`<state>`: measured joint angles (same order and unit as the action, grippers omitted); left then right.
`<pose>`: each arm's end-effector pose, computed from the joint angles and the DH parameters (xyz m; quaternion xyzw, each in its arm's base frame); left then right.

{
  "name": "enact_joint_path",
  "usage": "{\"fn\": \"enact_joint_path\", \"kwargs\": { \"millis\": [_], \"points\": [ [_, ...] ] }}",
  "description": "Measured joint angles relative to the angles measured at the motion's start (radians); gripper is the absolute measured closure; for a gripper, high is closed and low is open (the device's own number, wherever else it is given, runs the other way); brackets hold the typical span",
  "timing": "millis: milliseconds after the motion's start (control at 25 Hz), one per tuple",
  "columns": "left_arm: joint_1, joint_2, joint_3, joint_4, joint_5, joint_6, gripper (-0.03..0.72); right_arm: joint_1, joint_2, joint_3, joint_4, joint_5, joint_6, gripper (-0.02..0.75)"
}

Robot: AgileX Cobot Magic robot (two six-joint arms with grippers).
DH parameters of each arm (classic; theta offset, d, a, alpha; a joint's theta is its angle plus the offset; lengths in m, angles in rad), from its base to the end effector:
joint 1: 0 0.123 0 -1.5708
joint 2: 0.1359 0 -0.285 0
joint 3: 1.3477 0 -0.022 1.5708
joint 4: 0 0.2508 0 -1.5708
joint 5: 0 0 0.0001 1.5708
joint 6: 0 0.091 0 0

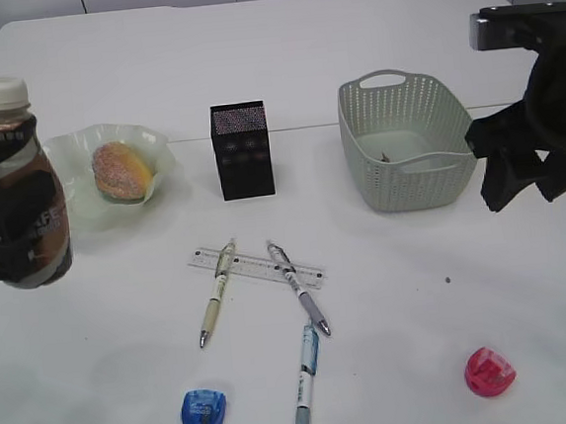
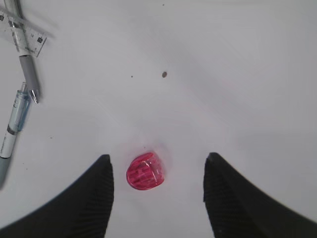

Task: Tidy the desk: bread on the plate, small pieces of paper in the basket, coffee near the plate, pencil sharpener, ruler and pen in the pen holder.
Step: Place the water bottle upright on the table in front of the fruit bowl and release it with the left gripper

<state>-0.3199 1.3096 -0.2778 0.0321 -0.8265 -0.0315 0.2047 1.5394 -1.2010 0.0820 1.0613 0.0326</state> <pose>0.2077 -0.0711 0.2046 0.1232 0.7375 -0.1177 0.6536 0.2937 0.0676 0.2777 -0.0700 0.9885 0.0530 0.1233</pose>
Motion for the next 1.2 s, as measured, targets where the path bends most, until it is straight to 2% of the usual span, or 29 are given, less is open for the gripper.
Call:
{"fn": "enact_joint_path", "kwargs": {
  "millis": [240,680,1040,1200],
  "points": [
    [0.000,0.148,0.000,0.020,-0.258,-0.004,0.302,0.000,0.000,0.000,-0.056,0.000,-0.004,0.311],
    [0.000,0.376,-0.013,0.038,-0.268,0.000,0.302,0.000,0.000,0.000,-0.073,-0.012,-0.007,0.311],
    [0.000,0.560,-0.183,0.068,-0.273,-0.030,0.313,0.000,0.000,0.000,-0.082,-0.019,-0.007,0.311],
    [0.000,0.642,-0.217,0.068,-0.273,-0.038,0.318,0.000,0.000,0.000,-0.087,-0.019,-0.007,0.311]
  ]
}}
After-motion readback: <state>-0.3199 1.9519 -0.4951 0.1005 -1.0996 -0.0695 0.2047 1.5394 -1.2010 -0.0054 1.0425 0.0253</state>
